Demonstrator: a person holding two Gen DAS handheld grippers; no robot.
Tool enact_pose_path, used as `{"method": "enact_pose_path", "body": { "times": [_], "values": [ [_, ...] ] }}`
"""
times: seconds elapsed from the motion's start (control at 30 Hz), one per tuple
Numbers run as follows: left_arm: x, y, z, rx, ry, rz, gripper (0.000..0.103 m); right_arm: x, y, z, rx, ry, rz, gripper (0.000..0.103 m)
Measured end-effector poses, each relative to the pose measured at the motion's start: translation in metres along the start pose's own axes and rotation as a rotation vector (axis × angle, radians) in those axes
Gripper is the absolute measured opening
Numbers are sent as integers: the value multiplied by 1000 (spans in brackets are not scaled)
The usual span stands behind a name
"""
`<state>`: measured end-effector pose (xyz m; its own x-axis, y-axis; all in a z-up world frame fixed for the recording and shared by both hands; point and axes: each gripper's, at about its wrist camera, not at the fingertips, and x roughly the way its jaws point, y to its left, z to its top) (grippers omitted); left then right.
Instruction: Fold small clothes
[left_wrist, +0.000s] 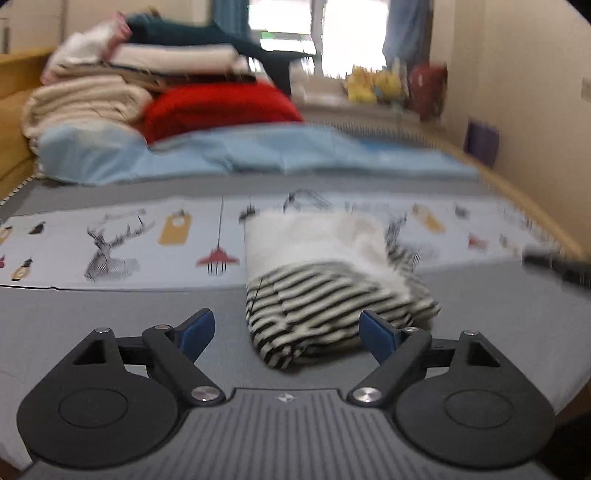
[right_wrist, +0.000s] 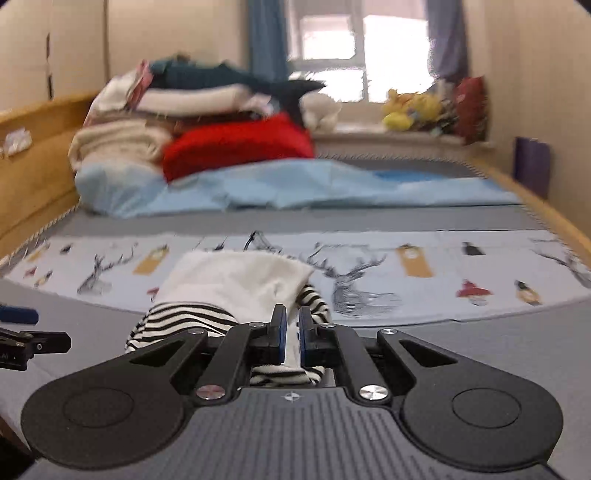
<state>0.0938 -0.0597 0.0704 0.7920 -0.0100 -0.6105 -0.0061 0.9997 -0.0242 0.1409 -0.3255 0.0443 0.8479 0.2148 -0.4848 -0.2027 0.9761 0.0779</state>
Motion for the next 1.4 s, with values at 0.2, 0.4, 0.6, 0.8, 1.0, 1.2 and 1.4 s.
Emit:
{"method": "enact_pose_path", "body": {
  "times": [0.2,0.4,0.6,0.8,1.0,1.2,1.4],
  "values": [
    [-29,-11,-20,-67,-56,12,89,-46,13,-29,19,-15,-27,13],
    [-37,-25,-34,-43,-43,22,97,-64,36,-42,-35,-8,-33,50],
    [-37,-27,-40,-52,-17,11,103,-69,42,-41,-3,20,-29,65],
    [-30,-34,-43,-37,5,41,103,-66,44,-45,9,31,0,70],
    [-26,-32,-42,-65,9,62,103,-59,49,-44,18,49,20,70],
    [-19,-27,-41,-112,52,45,103,-52,59,-47,0,55,38,70],
    [-17,-34,-42,-93,47,64,103,-46,68,-47,-37,60,48,70]
  ]
}}
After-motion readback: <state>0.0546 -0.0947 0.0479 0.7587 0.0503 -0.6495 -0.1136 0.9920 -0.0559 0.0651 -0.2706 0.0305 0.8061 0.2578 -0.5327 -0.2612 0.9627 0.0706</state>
